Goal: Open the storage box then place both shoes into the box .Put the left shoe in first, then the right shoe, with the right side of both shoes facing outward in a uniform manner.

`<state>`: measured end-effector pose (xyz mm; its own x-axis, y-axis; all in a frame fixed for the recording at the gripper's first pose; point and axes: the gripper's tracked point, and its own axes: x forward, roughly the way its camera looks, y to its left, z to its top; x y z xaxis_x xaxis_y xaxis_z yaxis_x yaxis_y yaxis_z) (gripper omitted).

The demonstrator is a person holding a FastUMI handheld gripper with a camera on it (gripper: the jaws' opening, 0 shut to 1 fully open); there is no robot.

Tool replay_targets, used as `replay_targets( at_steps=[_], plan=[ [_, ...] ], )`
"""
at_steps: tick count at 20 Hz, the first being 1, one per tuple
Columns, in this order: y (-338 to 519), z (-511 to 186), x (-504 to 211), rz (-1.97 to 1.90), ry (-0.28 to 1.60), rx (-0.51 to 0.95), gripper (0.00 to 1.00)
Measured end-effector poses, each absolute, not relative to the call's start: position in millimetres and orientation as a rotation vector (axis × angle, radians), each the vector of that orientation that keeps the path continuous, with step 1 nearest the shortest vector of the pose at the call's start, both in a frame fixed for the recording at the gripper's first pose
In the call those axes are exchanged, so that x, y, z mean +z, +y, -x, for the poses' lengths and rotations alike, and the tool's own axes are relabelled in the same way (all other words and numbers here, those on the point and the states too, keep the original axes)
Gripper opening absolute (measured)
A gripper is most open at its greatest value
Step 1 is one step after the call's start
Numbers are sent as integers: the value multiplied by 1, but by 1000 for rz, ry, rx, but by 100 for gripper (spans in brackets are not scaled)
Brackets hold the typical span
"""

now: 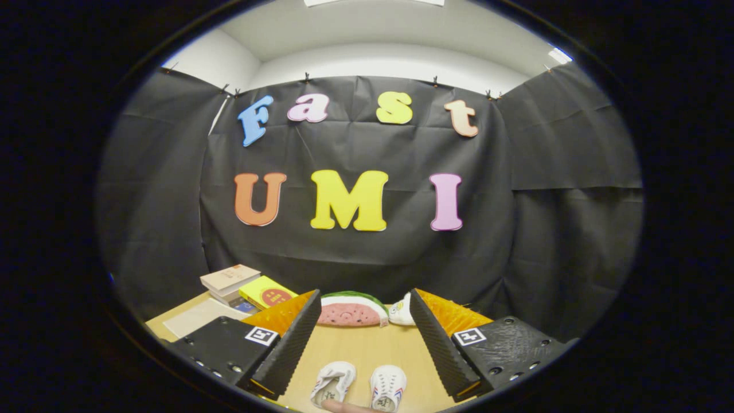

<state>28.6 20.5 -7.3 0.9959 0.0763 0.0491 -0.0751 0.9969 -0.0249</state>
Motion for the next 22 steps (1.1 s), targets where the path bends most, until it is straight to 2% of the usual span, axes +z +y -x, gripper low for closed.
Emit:
replay_targets(
  at_steps=[4,11,15,18,22],
  plan=[
    [51,-54,-51,0,59,173,95],
    [142,-98,-152,-74,379,463,94],
    [188,-111,-194,-188,597,646,95],
    [228,-107,-214,-357,768,849,94],
    [246,-115,-242,-554,960,966,94]
  ],
)
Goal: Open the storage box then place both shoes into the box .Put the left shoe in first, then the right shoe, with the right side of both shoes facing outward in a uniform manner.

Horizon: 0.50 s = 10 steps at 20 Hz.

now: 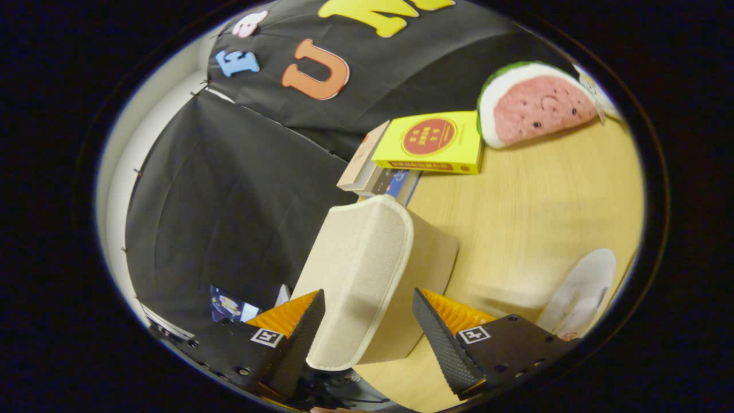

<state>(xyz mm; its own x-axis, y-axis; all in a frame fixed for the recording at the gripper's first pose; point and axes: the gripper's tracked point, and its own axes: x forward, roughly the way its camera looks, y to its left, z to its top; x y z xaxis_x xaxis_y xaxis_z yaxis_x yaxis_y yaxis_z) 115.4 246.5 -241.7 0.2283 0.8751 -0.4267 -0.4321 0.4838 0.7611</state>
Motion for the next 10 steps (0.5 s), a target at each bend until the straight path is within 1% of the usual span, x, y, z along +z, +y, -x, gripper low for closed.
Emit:
replay_targets(
  at_steps=[5,7,8,10],
  plan=[
    [264,-120,-252,-809,1115,1143,92],
    [269,-122,-250,-887,1135,1183,74],
    [271,-121,-249,-924,1140,1198,73],
    [274,-120,-243,-970,1145,1216,63]
  ],
)
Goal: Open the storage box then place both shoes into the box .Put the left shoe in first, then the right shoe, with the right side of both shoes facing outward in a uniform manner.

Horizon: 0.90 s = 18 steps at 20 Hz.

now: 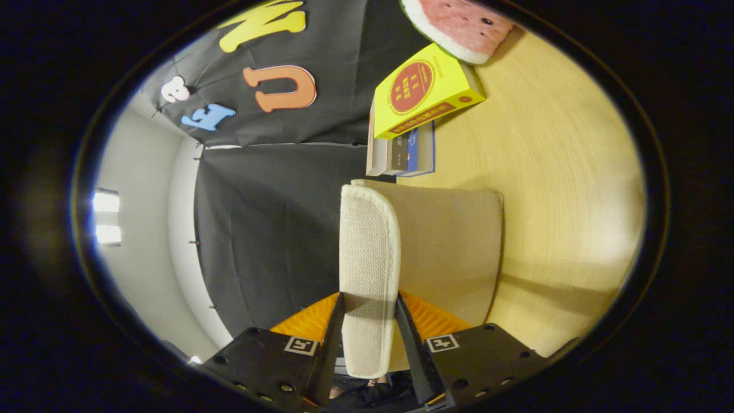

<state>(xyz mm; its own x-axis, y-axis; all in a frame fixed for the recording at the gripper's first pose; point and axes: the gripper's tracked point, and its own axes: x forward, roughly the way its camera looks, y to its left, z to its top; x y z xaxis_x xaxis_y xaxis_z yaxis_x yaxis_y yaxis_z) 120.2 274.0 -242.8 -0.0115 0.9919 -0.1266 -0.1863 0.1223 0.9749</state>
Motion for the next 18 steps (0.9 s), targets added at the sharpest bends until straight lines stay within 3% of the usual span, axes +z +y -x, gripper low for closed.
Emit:
replay_targets(
  at_steps=[2,5,7,8,10,11,18],
  plan=[
    [273,-121,-246,-960,1138,1201,54],
    [269,-128,-240,-983,1134,1192,20],
    [271,-123,-235,-986,1136,1195,18],
    [267,-124,-235,-974,1138,1195,9],
    [265,-122,-229,-992,1136,1187,9],
    [265,-122,-221,-1009,1131,1199,0],
    [255,-98,-175,-921,1103,1145,0]
  ],
)
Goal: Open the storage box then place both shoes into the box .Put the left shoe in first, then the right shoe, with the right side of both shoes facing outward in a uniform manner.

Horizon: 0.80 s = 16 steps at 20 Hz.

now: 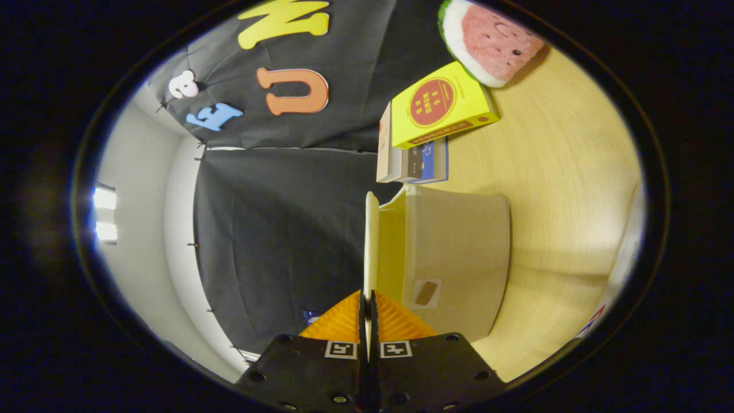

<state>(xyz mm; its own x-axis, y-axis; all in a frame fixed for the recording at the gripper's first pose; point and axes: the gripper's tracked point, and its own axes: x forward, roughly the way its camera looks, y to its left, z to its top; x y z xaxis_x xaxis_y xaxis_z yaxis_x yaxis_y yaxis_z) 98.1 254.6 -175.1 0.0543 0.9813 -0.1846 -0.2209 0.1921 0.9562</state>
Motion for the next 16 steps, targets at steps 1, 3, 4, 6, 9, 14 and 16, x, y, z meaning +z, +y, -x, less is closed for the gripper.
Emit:
replay_targets(
  at_steps=[1,3,4,6,9,14,16],
  plan=[
    [256,-95,-167,-917,1098,1135,0],
    [260,-93,-151,-904,1090,1105,0],
    [264,-90,-144,-881,1084,1092,0],
    [275,-86,-135,-815,1073,1068,0],
    [298,-83,-111,-775,1049,1059,0],
    [340,-81,-76,-774,1023,1060,0],
    [359,-80,-64,-789,1026,1059,0]
  ],
)
